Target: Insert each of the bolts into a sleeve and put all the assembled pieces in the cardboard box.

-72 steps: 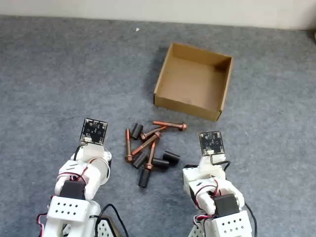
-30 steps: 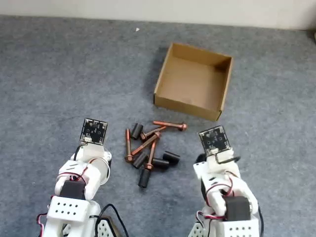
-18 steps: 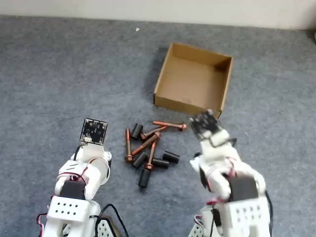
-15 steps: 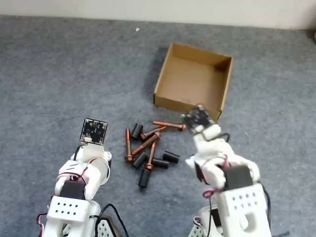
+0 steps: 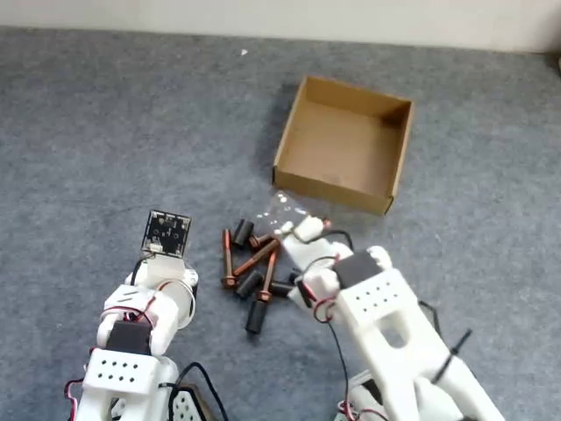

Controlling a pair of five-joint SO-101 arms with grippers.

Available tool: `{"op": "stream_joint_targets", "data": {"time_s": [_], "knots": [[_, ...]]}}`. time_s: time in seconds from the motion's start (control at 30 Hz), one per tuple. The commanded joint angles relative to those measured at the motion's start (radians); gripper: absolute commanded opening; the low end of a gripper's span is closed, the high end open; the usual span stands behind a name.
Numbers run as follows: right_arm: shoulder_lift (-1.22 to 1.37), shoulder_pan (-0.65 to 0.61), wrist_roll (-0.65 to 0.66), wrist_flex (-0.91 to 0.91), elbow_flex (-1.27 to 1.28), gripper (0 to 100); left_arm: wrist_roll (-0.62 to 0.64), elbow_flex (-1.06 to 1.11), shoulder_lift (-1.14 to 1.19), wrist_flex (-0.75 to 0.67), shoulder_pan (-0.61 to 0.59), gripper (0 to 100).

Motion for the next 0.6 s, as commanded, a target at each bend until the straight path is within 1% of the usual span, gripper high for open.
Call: {"op": "stream_joint_targets", "data": {"time_s": [0.0, 0.1, 0.2, 0.37, 0.43, 0.5, 0.57], "knots": [[0.079, -0.021, 0.012, -0.102, -0.062, 17.3, -0.014, 0.025, -0.007, 0.002, -0.008, 3], [0.156, -0.019, 0.020, -0.165, -0.062, 17.3, -0.014, 0.025, -0.007, 0.002, -0.008, 3], [0.228, -0.021, 0.061, -0.219, -0.064, 17.3, -0.014, 0.025, -0.007, 0.002, -0.008, 3], [0.335, -0.021, 0.068, -0.302, -0.064, 17.0, -0.014, 0.025, -0.007, 0.002, -0.008, 3], [0.374, -0.021, 0.069, -0.315, -0.064, 13.8, -0.014, 0.025, -0.007, 0.002, -0.008, 3], [0.409, -0.021, 0.072, -0.326, -0.064, 8.0, -0.014, 0.025, -0.007, 0.002, -0.008, 3], [0.430, -0.021, 0.115, -0.326, -0.064, 3.0, -0.014, 0.025, -0.007, 0.002, -0.008, 3]]}}
